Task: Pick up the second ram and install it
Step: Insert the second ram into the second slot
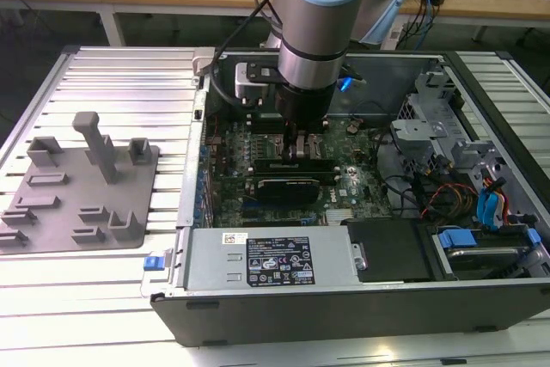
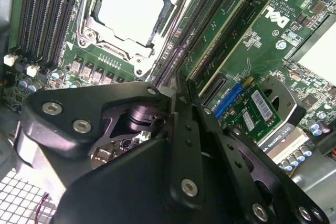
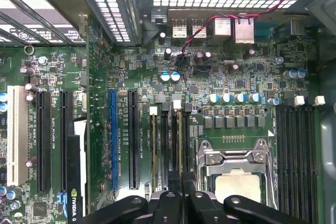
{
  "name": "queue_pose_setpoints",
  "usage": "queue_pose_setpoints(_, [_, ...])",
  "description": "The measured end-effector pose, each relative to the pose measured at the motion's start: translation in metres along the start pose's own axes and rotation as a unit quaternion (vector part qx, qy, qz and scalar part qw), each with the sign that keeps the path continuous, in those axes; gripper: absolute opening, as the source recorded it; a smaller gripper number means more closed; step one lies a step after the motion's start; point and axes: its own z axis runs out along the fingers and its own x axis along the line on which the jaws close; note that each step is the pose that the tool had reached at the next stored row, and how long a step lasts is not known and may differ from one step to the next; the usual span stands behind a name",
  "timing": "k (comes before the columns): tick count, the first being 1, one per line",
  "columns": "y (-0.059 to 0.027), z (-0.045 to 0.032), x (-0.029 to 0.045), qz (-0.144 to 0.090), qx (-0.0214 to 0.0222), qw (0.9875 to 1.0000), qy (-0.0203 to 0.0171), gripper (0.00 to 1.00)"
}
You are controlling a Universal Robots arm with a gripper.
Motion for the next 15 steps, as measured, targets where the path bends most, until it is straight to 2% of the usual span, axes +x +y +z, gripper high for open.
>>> queue_pose_setpoints(15, [-0.0011, 0.0012, -0.0005, 0.0, 0.0, 1.0, -0.001, 0.09])
